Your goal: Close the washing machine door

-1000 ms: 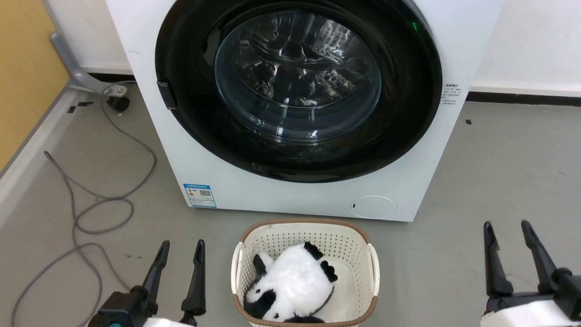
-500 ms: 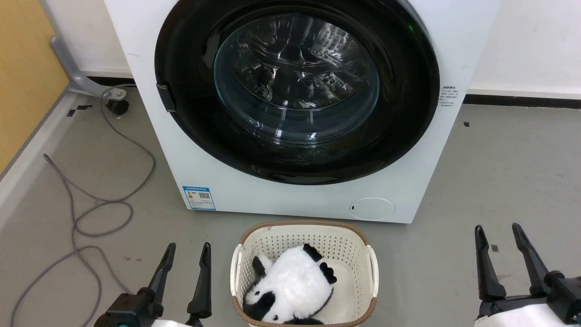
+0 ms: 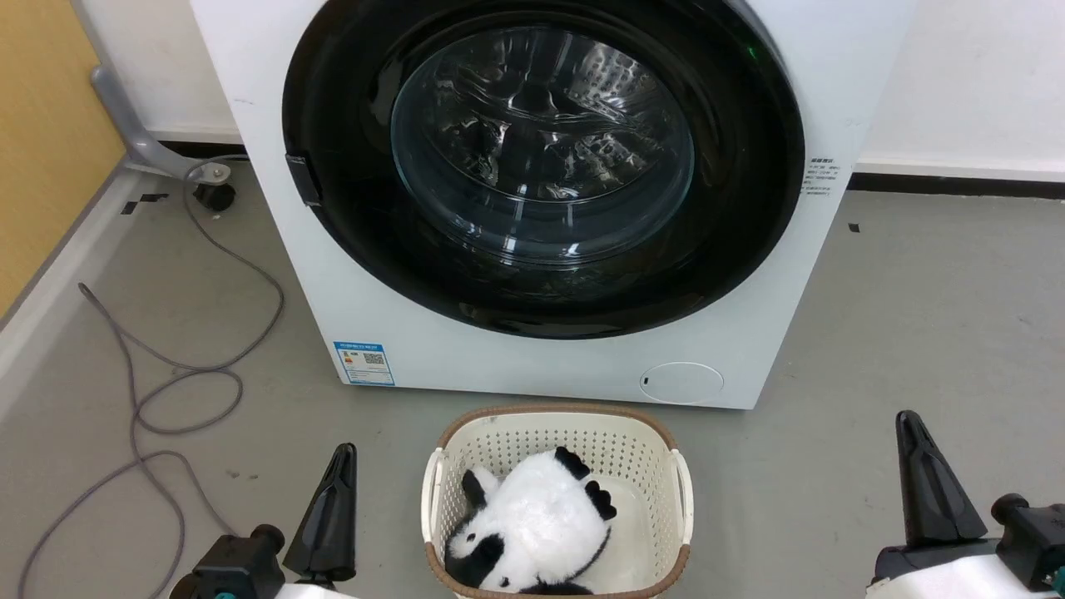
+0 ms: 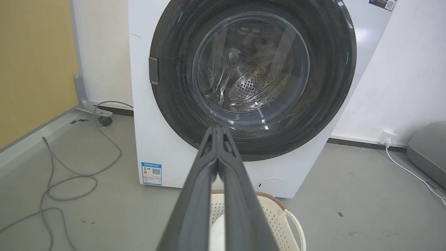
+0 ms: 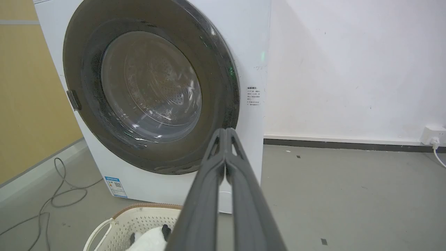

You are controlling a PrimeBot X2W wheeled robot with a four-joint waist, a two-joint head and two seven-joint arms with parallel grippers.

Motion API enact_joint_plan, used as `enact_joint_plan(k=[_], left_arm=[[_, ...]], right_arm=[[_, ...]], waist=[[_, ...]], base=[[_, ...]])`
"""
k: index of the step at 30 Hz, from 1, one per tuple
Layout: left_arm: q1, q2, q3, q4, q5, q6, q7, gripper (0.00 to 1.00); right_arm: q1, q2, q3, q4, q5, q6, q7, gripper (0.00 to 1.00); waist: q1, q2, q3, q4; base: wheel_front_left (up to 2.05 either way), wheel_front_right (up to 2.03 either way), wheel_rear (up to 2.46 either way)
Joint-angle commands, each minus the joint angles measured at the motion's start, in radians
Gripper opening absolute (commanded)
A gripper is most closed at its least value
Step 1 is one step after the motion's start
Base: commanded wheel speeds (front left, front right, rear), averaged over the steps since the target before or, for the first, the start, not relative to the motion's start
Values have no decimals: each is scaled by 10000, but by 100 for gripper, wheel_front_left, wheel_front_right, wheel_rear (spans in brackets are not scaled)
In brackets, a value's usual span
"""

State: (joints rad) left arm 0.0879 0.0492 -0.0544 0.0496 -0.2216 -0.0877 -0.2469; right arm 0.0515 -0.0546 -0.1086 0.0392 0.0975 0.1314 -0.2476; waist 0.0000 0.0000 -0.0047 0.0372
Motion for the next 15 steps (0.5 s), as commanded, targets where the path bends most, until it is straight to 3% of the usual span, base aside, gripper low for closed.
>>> enact_joint_plan(k=[1, 15], left_arm=[[-50, 1, 15, -30, 111, 47, 56, 0], [-149, 2, 78, -85, 361, 145, 343, 0]], right_arm=[[-29, 2, 39, -22, -50, 0, 53, 0], [-86, 7, 163, -66, -160, -1, 341, 0]], waist=[[0, 0, 1, -6], [0, 0, 7, -50]], base=[[0, 0, 0], [0, 0, 0]])
